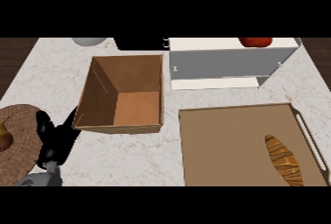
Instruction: Pick the bell pepper from the tray and place it in the tiered shelf
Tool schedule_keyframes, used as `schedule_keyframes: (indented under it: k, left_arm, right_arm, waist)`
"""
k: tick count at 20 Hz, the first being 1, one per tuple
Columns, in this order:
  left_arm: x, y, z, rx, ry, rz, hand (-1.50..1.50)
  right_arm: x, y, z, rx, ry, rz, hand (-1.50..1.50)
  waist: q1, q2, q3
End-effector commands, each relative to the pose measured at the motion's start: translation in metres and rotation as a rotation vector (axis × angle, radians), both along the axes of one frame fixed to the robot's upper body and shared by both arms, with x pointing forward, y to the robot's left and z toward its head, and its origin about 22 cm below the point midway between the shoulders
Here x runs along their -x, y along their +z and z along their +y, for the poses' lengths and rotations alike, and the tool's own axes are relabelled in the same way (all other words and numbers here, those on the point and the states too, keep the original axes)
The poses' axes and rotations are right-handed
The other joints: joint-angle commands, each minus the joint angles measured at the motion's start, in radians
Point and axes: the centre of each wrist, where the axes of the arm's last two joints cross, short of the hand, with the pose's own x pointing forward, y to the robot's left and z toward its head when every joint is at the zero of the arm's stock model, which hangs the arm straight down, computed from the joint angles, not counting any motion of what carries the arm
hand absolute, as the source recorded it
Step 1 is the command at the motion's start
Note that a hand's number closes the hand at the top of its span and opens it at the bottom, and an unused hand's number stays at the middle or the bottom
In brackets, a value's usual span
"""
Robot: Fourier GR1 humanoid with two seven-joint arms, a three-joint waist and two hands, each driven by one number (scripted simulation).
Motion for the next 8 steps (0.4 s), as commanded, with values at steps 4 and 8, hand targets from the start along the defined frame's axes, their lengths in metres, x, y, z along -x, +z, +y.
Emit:
schedule_keyframes:
  k: [4,8]
  left_arm:
    - [-0.006,0.010,-0.006,-0.010,0.011,-0.019,0.00]
    - [0.008,-0.009,0.004,0.016,0.020,-0.003,0.00]
  right_arm:
    - [0.043,-0.006,-0.093,-0.063,0.009,-0.017,-1.50]
    - [0.060,-0.001,-0.117,-0.052,0.033,-0.015,-1.50]
  waist:
    - [-0.002,0.000,0.001]
    - [0.004,0.001,0.000]
